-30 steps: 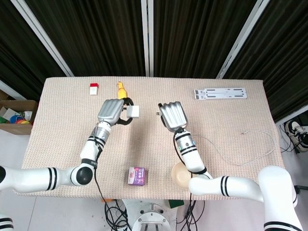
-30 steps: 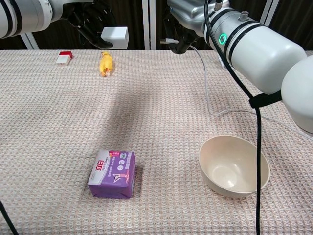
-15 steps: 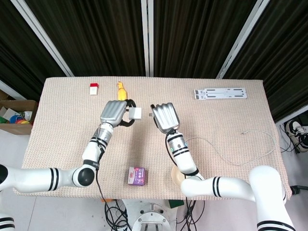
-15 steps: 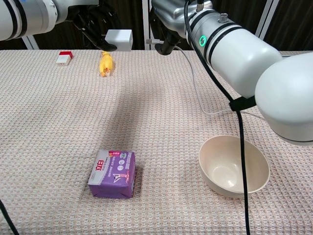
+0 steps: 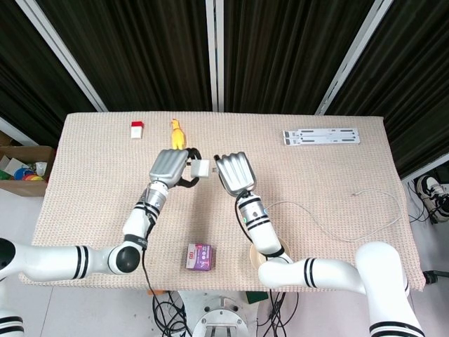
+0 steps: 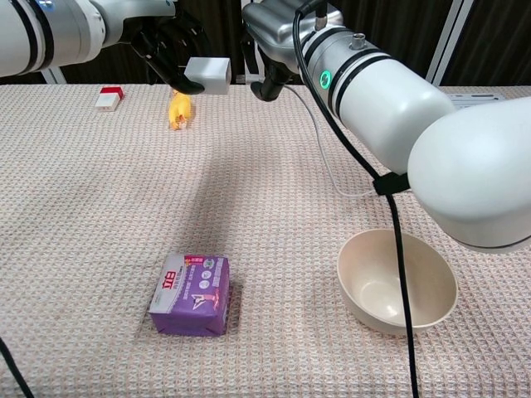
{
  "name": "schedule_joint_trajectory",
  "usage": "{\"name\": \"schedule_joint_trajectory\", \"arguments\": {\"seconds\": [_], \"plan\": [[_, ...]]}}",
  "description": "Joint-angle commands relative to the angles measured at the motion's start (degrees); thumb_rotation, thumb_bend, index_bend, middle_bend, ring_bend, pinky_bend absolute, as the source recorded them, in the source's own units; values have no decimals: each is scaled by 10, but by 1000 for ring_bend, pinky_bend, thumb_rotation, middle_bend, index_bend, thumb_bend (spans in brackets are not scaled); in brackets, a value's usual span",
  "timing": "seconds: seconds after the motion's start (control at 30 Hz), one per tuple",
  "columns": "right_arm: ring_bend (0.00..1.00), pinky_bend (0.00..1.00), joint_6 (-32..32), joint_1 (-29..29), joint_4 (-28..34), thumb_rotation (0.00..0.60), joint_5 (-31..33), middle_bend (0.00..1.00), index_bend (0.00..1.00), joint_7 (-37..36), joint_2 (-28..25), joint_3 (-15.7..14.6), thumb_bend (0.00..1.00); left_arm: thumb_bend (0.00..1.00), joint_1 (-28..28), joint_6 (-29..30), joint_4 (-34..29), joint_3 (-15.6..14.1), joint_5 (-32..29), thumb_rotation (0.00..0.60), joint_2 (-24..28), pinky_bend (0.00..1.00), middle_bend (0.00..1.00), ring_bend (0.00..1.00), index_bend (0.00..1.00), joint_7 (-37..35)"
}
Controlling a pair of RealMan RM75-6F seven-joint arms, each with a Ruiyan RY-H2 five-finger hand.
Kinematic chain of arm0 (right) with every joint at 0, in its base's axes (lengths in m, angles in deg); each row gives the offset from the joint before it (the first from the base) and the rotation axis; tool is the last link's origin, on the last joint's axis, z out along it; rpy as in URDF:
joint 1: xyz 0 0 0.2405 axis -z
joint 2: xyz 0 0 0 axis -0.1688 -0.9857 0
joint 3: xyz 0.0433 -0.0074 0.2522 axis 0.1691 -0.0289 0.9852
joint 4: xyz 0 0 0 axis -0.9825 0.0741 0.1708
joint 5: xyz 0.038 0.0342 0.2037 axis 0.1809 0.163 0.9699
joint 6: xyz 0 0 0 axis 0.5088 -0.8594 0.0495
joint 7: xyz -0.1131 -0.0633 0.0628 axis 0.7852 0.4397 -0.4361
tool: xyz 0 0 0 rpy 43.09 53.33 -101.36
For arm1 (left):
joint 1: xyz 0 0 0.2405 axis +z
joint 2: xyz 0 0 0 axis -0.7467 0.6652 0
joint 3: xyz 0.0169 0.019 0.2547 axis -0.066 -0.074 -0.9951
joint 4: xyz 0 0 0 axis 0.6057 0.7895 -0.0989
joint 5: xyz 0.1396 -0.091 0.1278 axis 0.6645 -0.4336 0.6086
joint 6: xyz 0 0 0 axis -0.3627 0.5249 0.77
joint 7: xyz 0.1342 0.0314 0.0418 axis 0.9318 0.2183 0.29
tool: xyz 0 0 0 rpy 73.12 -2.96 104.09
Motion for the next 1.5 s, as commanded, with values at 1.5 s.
{"name": "schedule_joint_trajectory", "arguments": {"seconds": [1.5], "plan": [[655, 764, 0, -3, 7, 600, -1, 673, 723, 13, 3, -1, 624, 307, -20, 9, -6, 2, -28, 600, -6, 580, 481, 450, 602, 32]]}}
